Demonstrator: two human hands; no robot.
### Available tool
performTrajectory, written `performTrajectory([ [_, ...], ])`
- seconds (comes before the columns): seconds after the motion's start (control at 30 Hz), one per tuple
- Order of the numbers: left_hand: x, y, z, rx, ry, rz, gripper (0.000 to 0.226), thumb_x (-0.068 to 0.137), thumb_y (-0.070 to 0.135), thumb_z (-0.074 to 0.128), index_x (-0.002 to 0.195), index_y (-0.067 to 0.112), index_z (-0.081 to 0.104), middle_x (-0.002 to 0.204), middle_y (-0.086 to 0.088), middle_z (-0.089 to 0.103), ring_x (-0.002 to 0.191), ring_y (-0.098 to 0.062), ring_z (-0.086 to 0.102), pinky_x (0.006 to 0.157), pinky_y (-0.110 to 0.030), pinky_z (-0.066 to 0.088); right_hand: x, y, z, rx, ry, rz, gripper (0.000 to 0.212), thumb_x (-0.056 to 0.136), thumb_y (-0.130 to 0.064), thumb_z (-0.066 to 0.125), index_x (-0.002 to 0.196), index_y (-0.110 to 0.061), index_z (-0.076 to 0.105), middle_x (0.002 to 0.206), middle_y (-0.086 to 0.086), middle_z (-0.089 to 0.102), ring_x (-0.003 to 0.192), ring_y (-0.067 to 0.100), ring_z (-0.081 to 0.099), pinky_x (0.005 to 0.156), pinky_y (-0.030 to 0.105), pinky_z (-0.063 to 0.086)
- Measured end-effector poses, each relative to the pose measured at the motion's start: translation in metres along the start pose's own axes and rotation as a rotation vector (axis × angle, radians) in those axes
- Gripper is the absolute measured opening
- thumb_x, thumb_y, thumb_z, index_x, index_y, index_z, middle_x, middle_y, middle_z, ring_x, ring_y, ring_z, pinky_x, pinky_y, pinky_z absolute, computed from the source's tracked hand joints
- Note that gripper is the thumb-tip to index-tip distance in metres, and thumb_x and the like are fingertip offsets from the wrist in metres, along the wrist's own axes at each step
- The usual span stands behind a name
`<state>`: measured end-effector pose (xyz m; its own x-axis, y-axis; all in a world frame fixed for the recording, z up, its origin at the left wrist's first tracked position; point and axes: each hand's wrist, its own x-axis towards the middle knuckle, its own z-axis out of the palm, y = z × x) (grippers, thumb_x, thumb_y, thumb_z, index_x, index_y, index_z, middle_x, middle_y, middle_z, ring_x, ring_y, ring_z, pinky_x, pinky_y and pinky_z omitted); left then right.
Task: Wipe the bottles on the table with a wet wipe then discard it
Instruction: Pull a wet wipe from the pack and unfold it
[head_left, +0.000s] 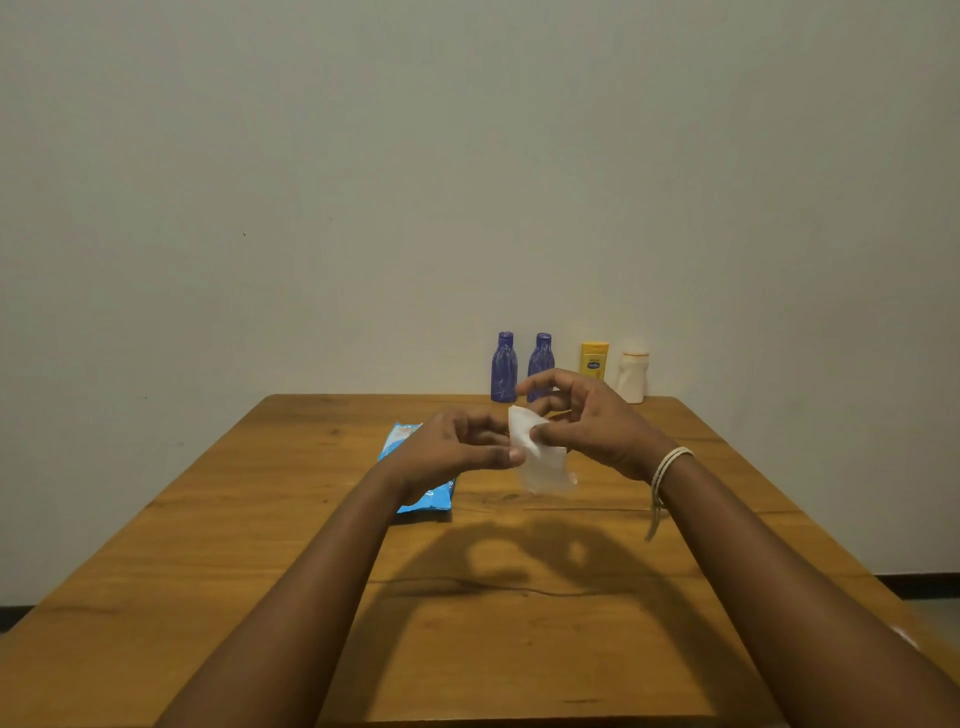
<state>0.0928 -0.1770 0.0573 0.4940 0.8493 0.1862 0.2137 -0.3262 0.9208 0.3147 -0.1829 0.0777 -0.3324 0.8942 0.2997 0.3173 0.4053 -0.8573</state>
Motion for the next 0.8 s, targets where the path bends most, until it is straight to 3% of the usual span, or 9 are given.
performTrajectory([
  [0.07, 0.001, -0.001, 0.004, -0.047, 0.019, 0.005, 0.025, 0.084, 0.014, 0.083, 0.108, 0.014, 0.075, 0.101, -0.006, 0.080, 0.096, -0.019, 0.077, 0.081, -0.026, 0.061, 0.001, -0.002, -0.004, 0.035, -0.026, 0.009, 0.045, 0.081, -0.004, 0.076, 0.119, -0.025, 0.065, 0.096, 0.006, 0.071, 0.092, 0.024, 0.070, 0.078, 0.041, 0.063],
  [0.23, 0.003, 0.003, 0.008, -0.108, 0.055, -0.030, 0.009, 0.088, 0.019, 0.078, 0.096, 0.018, 0.074, 0.095, 0.003, 0.080, 0.090, -0.015, 0.077, 0.069, -0.022, 0.060, 0.000, 0.002, -0.014, 0.125, -0.010, 0.025, 0.044, 0.078, -0.005, 0.078, 0.110, -0.033, 0.068, 0.094, 0.001, 0.073, 0.090, 0.021, 0.072, 0.066, 0.037, 0.062],
  [0.3, 0.004, 0.005, 0.010, -0.143, 0.088, -0.045, 0.008, 0.090, 0.021, 0.075, 0.098, 0.017, 0.073, 0.095, 0.004, 0.080, 0.091, -0.018, 0.078, 0.068, -0.024, 0.062, 0.000, 0.004, -0.012, 0.137, 0.079, -0.003, 0.043, 0.075, -0.011, 0.081, 0.108, -0.035, 0.069, 0.099, 0.001, 0.073, 0.093, 0.022, 0.071, 0.068, 0.034, 0.062],
  [0.37, 0.006, 0.007, 0.013, -0.205, 0.151, -0.056, 0.014, 0.092, 0.021, 0.074, 0.104, 0.015, 0.071, 0.095, 0.003, 0.080, 0.092, -0.017, 0.078, 0.066, -0.024, 0.061, 0.001, 0.007, -0.004, 0.257, 0.249, 0.001, 0.043, 0.075, -0.016, 0.084, 0.113, -0.028, 0.066, 0.107, 0.005, 0.072, 0.096, 0.024, 0.071, 0.068, 0.033, 0.062],
  [0.43, 0.009, 0.008, 0.018, -0.336, 0.218, -0.066, 0.020, 0.093, 0.019, 0.073, 0.110, 0.011, 0.068, 0.096, -0.001, 0.081, 0.091, -0.018, 0.078, 0.066, -0.025, 0.061, 0.002, 0.009, 0.007, 0.463, 0.349, 0.158, 0.047, 0.075, -0.031, 0.085, 0.116, -0.019, 0.063, 0.113, 0.010, 0.071, 0.092, 0.023, 0.074, 0.067, 0.034, 0.062],
  [0.5, 0.013, 0.009, 0.024, -0.419, 0.288, -0.085, 0.025, 0.094, 0.019, 0.072, 0.117, 0.011, 0.066, 0.105, -0.006, 0.079, 0.093, -0.021, 0.078, 0.069, -0.027, 0.062, 0.001, 0.012, 0.019, 0.612, 0.230, 0.413, 0.067, 0.066, -0.055, 0.083, 0.117, -0.015, 0.065, 0.111, 0.014, 0.073, 0.093, 0.028, 0.074, 0.075, 0.039, 0.062],
  [0.57, 0.015, 0.008, 0.027, -0.435, 0.331, -0.110, 0.031, 0.095, 0.021, 0.071, 0.124, 0.012, 0.065, 0.114, -0.009, 0.076, 0.099, -0.024, 0.077, 0.073, -0.029, 0.062, -0.002, 0.013, 0.029, 0.750, 0.068, 0.548, 0.077, 0.060, -0.062, 0.084, 0.116, -0.012, 0.067, 0.098, 0.016, 0.076, 0.094, 0.032, 0.070, 0.087, 0.045, 0.058],
  [0.67, 0.015, 0.005, 0.024, -0.496, 0.305, -0.136, 0.029, 0.094, 0.020, 0.071, 0.122, 0.013, 0.067, 0.107, -0.006, 0.079, 0.095, -0.023, 0.078, 0.073, -0.030, 0.063, -0.001, 0.013, 0.034, 0.967, 0.072, 0.502, 0.069, 0.065, -0.040, 0.089, 0.120, -0.008, 0.063, 0.091, 0.017, 0.074, 0.084, 0.030, 0.070, 0.079, 0.041, 0.059],
  [0.8, 0.014, 0.002, 0.018, -0.509, 0.269, -0.136, 0.026, 0.094, 0.017, 0.071, 0.120, 0.016, 0.067, 0.098, 0.001, 0.081, 0.090, -0.020, 0.079, 0.068, -0.029, 0.062, -0.001, 0.005, 0.032, 0.972, 0.065, 0.422, 0.063, 0.073, -0.014, 0.079, 0.131, -0.004, 0.054, 0.112, 0.019, 0.064, 0.096, 0.030, 0.066, 0.066, 0.033, 0.062],
])
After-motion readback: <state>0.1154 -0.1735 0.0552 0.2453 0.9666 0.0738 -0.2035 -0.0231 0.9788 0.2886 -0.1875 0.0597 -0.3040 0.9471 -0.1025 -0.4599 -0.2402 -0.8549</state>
